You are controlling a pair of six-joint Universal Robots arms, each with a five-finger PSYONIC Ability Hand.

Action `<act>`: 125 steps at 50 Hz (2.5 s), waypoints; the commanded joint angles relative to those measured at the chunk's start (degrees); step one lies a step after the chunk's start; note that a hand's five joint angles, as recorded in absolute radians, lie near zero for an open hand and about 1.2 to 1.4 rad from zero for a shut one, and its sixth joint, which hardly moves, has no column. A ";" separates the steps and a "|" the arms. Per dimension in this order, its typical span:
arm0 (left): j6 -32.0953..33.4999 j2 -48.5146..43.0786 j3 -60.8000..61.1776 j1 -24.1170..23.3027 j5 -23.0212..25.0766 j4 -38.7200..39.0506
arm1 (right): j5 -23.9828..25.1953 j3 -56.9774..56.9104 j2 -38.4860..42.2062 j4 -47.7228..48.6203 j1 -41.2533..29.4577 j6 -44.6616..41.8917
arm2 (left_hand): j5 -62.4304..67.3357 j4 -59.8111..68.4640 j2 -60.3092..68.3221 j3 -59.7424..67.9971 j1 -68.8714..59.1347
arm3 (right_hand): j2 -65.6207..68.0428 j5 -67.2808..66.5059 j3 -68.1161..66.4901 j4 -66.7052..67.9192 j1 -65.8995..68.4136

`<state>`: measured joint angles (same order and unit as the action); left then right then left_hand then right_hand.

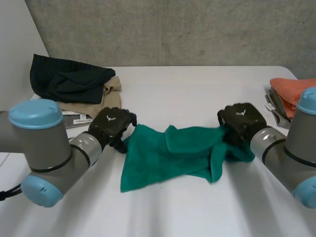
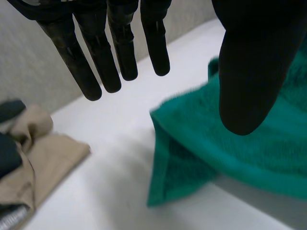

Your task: Fold the laundry.

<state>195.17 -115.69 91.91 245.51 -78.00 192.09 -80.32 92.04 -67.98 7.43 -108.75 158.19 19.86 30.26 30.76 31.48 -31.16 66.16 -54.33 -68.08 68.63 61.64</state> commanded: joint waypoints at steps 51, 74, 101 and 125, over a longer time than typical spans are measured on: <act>8.12 -1.39 9.51 -11.64 -9.80 8.03 | 7.11 6.57 -1.55 -1.12 5.57 -30.84 | 50.14 49.74 49.24 48.52 -48.84 | -16.26 14.42 18.17 -18.72 -11.74; 7.42 16.90 7.40 -9.00 -10.85 7.77 | 18.61 1.57 -15.61 -11.64 18.31 -18.71 | 50.14 49.74 49.24 48.52 -48.84 | -35.89 34.06 37.81 -38.36 -31.37; 6.28 20.50 9.87 -8.21 -10.94 6.37 | 26.62 -21.03 17.26 -20.71 15.94 -31.01 | 50.14 49.74 49.24 48.52 -48.84 | -35.05 33.22 36.97 -37.52 -30.53; 6.45 27.71 5.21 1.11 -11.03 3.56 | 23.11 -23.05 0.93 -19.04 18.57 -18.02 | 50.14 49.74 49.24 48.52 -48.84 | 13.84 -15.67 -11.92 11.37 18.36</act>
<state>201.66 -91.56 99.68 243.54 -89.33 198.28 -57.09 68.25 -53.56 -10.91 -92.60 130.54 55.97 68.85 68.51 68.25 -65.18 67.18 -57.06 -67.89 68.44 63.68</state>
